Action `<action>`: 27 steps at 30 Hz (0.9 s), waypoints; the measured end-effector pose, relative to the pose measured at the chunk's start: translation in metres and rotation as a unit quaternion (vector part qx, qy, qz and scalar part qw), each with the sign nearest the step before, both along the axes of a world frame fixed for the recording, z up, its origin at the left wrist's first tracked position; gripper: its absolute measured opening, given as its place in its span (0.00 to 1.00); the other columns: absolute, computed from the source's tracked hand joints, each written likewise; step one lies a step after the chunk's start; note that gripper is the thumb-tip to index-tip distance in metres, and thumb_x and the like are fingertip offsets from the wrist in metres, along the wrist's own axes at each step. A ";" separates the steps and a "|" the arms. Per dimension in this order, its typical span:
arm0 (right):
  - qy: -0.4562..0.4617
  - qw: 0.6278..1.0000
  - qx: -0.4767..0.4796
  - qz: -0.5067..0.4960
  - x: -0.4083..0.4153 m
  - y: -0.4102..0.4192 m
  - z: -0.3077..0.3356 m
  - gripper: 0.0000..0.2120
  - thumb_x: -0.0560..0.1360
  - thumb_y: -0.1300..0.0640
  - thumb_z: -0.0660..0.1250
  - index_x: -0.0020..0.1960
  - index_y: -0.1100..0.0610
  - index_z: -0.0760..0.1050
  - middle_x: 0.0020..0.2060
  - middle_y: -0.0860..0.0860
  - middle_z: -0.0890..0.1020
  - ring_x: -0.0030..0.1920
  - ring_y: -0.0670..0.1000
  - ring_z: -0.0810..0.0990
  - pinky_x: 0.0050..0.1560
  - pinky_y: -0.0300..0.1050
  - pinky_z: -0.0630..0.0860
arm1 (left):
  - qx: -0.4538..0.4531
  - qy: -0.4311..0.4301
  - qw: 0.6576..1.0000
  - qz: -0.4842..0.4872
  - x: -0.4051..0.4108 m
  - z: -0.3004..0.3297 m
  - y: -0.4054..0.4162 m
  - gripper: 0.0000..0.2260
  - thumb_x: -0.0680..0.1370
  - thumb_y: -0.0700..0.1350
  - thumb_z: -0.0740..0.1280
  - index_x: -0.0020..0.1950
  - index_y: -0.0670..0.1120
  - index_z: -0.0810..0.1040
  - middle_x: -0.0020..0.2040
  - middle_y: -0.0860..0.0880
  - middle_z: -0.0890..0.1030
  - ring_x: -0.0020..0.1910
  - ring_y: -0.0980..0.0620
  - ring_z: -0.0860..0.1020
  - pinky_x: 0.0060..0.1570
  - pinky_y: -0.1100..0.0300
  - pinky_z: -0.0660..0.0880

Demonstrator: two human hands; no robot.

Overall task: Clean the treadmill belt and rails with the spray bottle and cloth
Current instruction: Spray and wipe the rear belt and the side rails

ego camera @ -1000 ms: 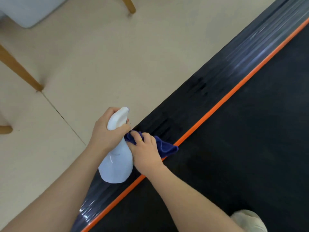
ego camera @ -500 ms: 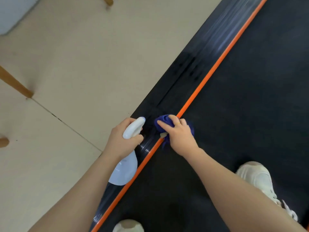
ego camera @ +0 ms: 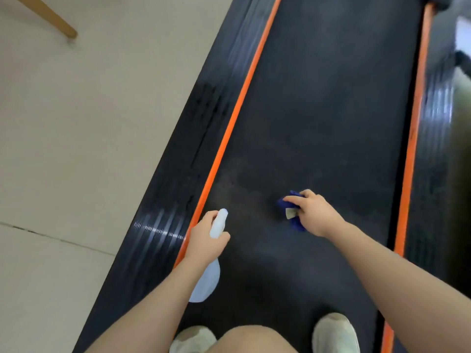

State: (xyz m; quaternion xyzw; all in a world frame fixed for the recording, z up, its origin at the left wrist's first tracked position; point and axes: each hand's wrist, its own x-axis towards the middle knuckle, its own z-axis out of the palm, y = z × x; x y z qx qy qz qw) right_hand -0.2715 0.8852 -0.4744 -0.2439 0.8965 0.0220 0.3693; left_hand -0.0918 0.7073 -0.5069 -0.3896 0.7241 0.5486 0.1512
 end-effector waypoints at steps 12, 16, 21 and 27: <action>0.031 0.994 -0.053 -0.088 -0.020 0.113 -0.032 0.21 0.78 0.63 0.55 0.68 0.48 0.70 0.65 0.54 0.68 0.61 0.59 0.68 0.60 0.52 0.69 | 0.064 -0.054 0.984 -0.158 -0.062 -0.019 0.090 0.17 0.74 0.43 0.66 0.62 0.48 0.69 0.55 0.49 0.75 0.51 0.51 0.75 0.43 0.61 0.72; -0.008 0.990 -0.078 -0.114 -0.028 0.128 -0.048 0.20 0.79 0.61 0.55 0.69 0.49 0.69 0.63 0.54 0.68 0.61 0.57 0.69 0.60 0.46 0.68 | 0.048 -0.071 0.989 -0.117 -0.068 -0.026 0.107 0.12 0.74 0.42 0.66 0.56 0.46 0.71 0.53 0.48 0.76 0.50 0.49 0.76 0.47 0.55 0.74; -0.036 0.986 -0.161 -0.006 -0.030 0.104 -0.071 0.20 0.79 0.61 0.57 0.70 0.52 0.68 0.63 0.54 0.68 0.62 0.57 0.68 0.61 0.44 0.66 | -0.039 -0.056 0.997 -0.037 -0.049 -0.021 0.094 0.12 0.74 0.45 0.68 0.57 0.47 0.74 0.52 0.51 0.77 0.51 0.51 0.76 0.48 0.59 0.71; 0.006 0.967 -0.241 0.083 -0.036 0.034 -0.091 0.20 0.79 0.59 0.58 0.71 0.53 0.65 0.65 0.57 0.66 0.61 0.59 0.67 0.61 0.49 0.68 | -0.095 -0.052 0.994 0.012 -0.027 -0.002 0.094 0.05 0.71 0.49 0.66 0.45 0.54 0.73 0.44 0.56 0.77 0.49 0.50 0.76 0.51 0.56 0.71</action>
